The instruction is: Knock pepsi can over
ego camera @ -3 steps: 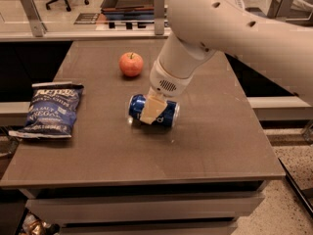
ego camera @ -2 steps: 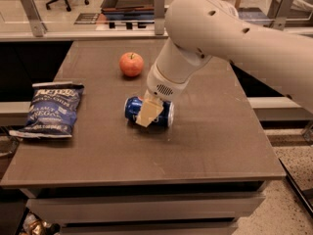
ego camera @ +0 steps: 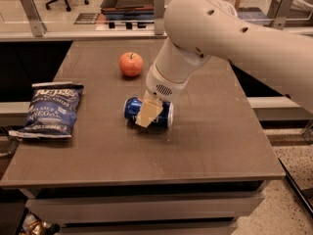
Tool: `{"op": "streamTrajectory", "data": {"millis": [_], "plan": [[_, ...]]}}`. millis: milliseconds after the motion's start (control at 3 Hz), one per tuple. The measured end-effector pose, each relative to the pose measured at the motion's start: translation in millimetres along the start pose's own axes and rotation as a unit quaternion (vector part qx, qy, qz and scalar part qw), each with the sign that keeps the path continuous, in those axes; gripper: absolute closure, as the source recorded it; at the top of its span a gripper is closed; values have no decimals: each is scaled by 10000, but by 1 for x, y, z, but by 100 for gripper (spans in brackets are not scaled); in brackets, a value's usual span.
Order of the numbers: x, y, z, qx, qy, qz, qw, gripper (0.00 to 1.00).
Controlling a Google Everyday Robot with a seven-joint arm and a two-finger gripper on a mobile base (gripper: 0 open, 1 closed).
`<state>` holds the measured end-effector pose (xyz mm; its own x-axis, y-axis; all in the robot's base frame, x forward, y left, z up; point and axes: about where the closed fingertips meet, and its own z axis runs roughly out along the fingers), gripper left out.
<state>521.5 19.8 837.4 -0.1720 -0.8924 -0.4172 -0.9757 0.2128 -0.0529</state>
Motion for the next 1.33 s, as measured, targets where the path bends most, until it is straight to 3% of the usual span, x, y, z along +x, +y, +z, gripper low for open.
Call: {"op": "streamTrajectory", "data": {"millis": [667,1000,1333], "plan": [[-1,2,0,-1,6,-21,10000,13],[-2,3,0,-1,9,-31,10000,0],[-2,3,0,-1,9,-31,10000,0]]}}
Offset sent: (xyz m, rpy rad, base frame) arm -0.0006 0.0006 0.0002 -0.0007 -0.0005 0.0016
